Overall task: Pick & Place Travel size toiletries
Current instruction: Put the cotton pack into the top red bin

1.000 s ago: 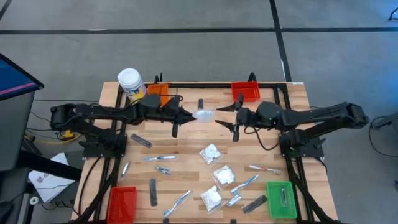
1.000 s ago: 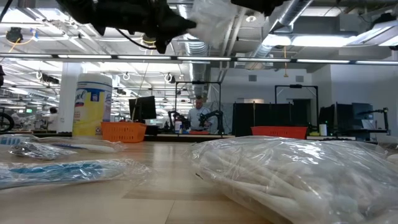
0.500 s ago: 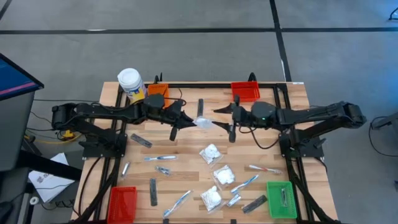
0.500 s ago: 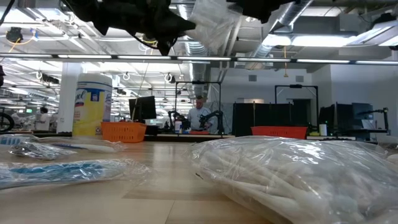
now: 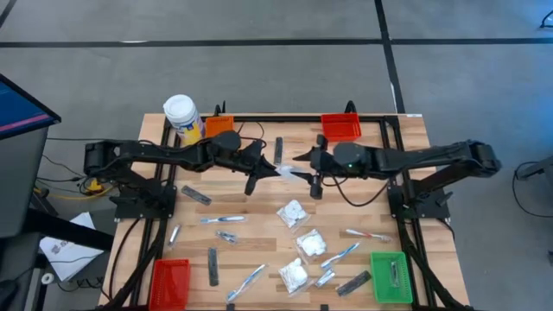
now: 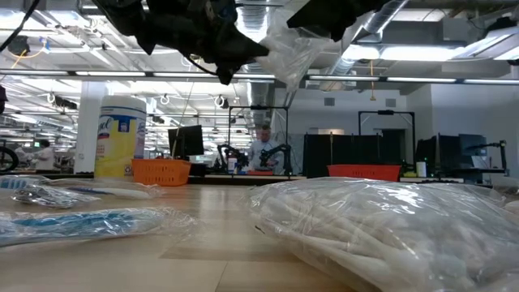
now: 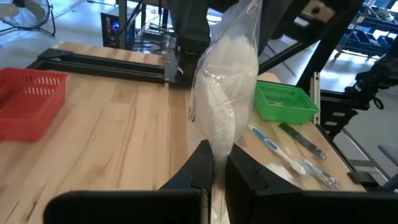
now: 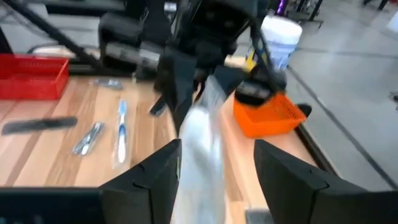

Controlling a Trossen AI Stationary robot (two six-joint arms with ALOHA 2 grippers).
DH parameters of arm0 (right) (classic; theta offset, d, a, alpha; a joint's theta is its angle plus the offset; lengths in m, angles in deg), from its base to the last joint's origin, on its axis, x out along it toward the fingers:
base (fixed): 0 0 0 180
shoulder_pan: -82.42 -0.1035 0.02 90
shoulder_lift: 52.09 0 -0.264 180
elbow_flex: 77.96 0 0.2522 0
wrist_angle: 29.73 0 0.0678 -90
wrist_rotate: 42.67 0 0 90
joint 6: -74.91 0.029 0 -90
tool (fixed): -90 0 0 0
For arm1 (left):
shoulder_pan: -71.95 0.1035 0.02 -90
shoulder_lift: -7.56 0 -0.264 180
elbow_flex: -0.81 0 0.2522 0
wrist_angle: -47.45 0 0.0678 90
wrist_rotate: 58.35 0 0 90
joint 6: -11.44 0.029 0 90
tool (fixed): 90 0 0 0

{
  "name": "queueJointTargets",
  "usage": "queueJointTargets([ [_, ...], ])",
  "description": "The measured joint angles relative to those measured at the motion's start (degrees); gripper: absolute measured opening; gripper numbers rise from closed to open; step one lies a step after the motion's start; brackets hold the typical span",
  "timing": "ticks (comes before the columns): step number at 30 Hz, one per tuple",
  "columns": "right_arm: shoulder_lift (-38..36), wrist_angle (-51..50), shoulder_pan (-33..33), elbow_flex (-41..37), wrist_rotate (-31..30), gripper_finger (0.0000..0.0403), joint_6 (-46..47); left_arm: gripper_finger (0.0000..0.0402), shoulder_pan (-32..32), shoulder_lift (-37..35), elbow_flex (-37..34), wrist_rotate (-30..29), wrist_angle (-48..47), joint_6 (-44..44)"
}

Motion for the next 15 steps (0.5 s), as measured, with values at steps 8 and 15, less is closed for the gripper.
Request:
queueJointTargets([
  [8, -1.43, -2.58, 0.02, -0.01, -0.02, 0.0143, 1.61, 0.0007, 0.15, -0.82, 0.0, 0.02, -0.43, 0.0],
  [15, -1.43, -3.55, 0.38, -0.01, -0.02, 0.0084, 1.6, 0.0009, -0.07, -0.82, 0.0, 0.07, -0.47, -0.02],
])
